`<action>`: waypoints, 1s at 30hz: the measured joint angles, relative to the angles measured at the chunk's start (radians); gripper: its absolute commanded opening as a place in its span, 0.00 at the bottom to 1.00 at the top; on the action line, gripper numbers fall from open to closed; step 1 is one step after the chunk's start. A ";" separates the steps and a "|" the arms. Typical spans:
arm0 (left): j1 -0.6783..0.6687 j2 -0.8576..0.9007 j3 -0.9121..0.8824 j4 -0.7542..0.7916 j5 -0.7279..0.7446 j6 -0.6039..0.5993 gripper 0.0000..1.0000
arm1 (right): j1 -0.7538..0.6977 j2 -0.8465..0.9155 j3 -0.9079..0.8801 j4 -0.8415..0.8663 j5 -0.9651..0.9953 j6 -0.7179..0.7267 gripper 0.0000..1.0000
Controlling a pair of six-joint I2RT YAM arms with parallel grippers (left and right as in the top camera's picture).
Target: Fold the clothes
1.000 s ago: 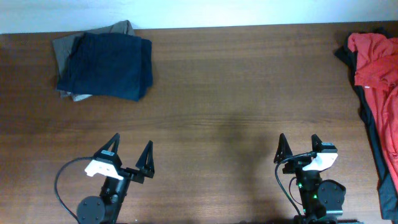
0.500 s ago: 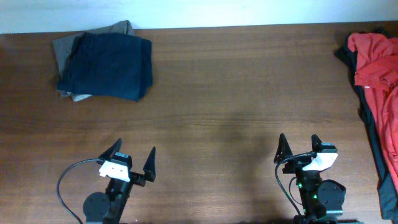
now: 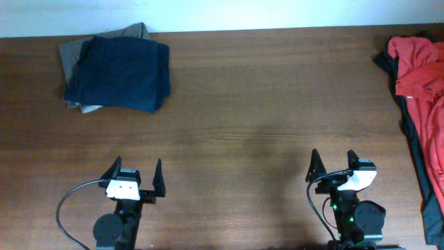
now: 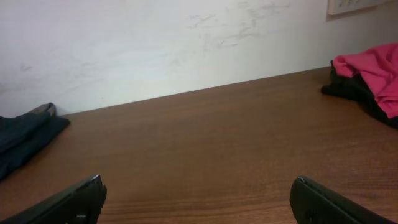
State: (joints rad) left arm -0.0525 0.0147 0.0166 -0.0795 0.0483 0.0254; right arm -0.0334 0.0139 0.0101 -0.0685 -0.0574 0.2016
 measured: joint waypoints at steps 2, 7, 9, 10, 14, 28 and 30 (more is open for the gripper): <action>0.000 0.000 0.000 0.000 -0.004 0.033 0.99 | 0.000 0.000 0.000 0.000 0.000 0.000 0.99; 0.000 0.000 0.000 -0.001 -0.016 0.069 0.99 | 0.000 0.000 0.000 0.000 0.000 0.000 0.99; 0.000 0.000 0.000 -0.002 -0.016 0.077 0.99 | 0.000 0.000 0.000 0.000 0.000 0.000 0.99; 0.000 0.000 0.000 -0.002 -0.016 0.080 0.99 | 0.000 0.000 0.000 0.000 0.000 0.000 0.99; 0.000 0.000 0.000 -0.002 -0.016 0.087 0.99 | 0.000 0.000 0.000 0.000 0.000 0.000 0.99; 0.000 0.000 0.000 -0.002 -0.016 0.087 0.99 | 0.000 0.000 0.000 0.000 0.000 0.000 0.99; 0.000 0.000 0.000 -0.002 -0.016 0.087 0.99 | 0.000 0.000 0.000 0.000 0.000 0.000 0.99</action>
State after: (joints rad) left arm -0.0525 0.0147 0.0166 -0.0811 0.0319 0.1127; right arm -0.0330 0.0139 0.0101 -0.0685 -0.0574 0.2020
